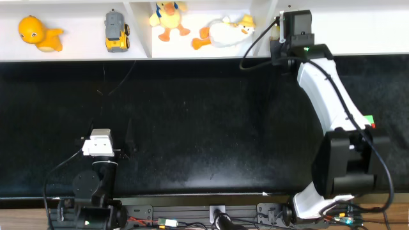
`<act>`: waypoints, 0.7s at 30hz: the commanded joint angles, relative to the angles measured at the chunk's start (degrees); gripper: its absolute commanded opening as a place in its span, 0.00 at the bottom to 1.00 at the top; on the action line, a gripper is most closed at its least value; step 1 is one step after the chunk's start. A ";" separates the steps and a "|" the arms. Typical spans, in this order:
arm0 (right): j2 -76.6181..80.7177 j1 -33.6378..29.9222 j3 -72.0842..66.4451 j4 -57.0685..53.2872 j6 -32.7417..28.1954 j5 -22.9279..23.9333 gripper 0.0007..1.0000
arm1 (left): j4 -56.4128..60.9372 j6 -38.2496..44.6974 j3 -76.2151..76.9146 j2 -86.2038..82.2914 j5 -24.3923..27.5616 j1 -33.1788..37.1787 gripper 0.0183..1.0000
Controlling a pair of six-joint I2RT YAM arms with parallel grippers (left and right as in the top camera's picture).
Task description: Store Toys
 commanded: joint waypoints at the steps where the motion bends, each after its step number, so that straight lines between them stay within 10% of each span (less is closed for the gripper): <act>1: 2.45 -1.14 2.95 1.97 0.04 -3.23 0.05 | -0.07 1.07 -0.22 -0.68 0.55 -0.15 1.00; 7: 2.73 -2.73 2.95 2.08 0.07 -4.59 0.10 | -0.04 1.07 -0.22 -0.68 0.55 -0.15 1.00; 18: 1.36 -3.41 2.93 0.28 0.07 -7.58 0.98 | -0.04 1.07 -0.22 -0.68 0.55 -0.15 1.00; 21: -1.14 -3.43 2.03 -2.60 -0.44 -7.50 0.99 | -0.07 1.07 -0.22 -0.68 0.55 -0.15 1.00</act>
